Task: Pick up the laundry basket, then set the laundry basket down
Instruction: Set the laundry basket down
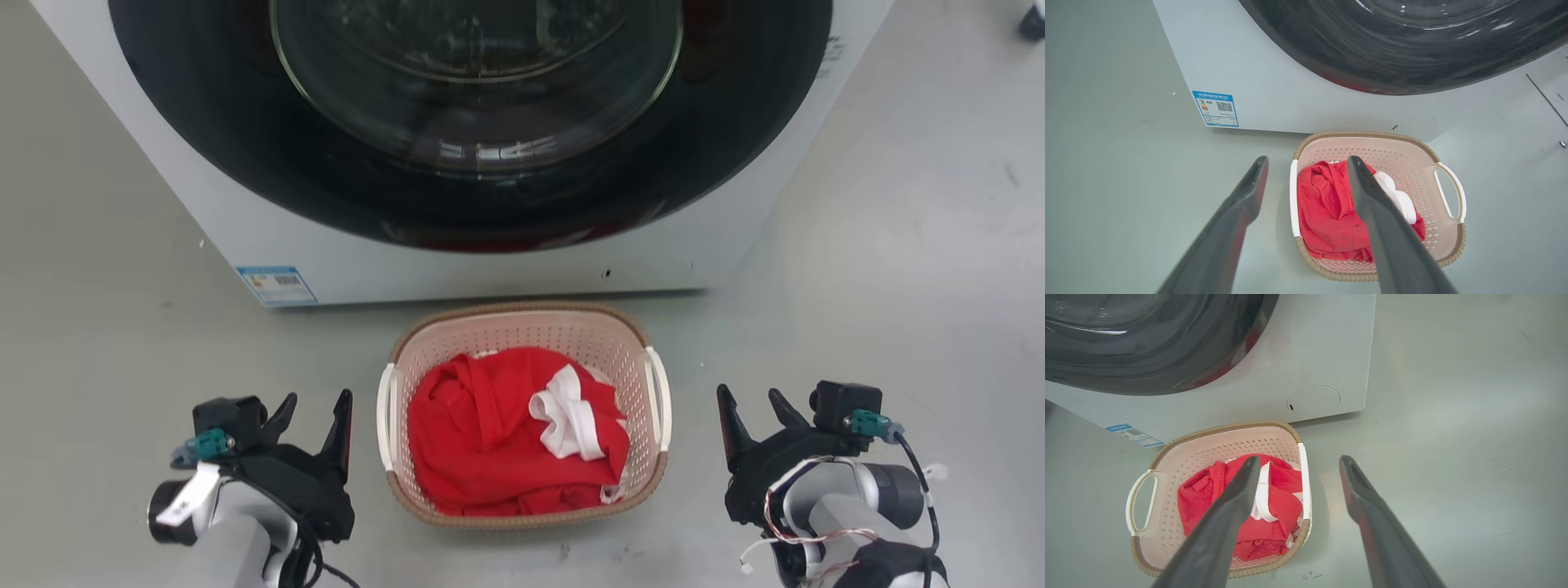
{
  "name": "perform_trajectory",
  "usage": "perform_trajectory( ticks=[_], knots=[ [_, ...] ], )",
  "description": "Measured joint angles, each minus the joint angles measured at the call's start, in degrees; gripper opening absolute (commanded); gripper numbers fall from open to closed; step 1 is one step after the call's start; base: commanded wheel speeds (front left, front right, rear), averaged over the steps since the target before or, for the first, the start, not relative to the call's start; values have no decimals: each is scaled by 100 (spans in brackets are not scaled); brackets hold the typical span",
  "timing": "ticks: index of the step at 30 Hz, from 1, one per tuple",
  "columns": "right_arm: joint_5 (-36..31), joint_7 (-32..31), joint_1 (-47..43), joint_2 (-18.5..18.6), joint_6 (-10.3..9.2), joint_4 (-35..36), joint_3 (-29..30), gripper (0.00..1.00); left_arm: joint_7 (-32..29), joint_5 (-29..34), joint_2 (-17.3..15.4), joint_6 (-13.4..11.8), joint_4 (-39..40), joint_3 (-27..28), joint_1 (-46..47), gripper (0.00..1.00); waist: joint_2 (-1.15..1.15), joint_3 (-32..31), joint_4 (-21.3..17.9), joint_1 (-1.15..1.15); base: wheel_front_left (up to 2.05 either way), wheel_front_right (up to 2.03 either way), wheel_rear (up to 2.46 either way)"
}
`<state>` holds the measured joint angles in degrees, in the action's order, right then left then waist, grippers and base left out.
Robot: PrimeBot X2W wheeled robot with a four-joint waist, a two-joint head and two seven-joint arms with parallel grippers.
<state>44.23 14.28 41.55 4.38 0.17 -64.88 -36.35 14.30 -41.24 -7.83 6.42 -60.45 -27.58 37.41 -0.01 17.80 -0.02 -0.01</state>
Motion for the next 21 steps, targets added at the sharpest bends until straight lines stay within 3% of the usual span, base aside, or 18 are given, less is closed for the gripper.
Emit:
perform_trajectory(
  ticks=[9, 16, 21],
  knots=[
    [-407, 0, -920, 353, -410, 783, 194, 100, 1, 333, -8, -524, 978, 272, -932, 100, 0, -764, -54, 0, 0, 0, 0],
    [-781, 0, -1672, 591, -554, 1562, 327, 100, 1, 716, -127, -1006, 1904, 475, -1907, 100, 0, -1353, -62, 0, 0, 0, 0],
    [-1067, 0, -2192, 779, -665, 2243, 497, 100, 1, 1018, -146, -1148, 2727, 526, -2576, 100, 0, -1698, -61, 0, 0, 0, 0]
  ],
)
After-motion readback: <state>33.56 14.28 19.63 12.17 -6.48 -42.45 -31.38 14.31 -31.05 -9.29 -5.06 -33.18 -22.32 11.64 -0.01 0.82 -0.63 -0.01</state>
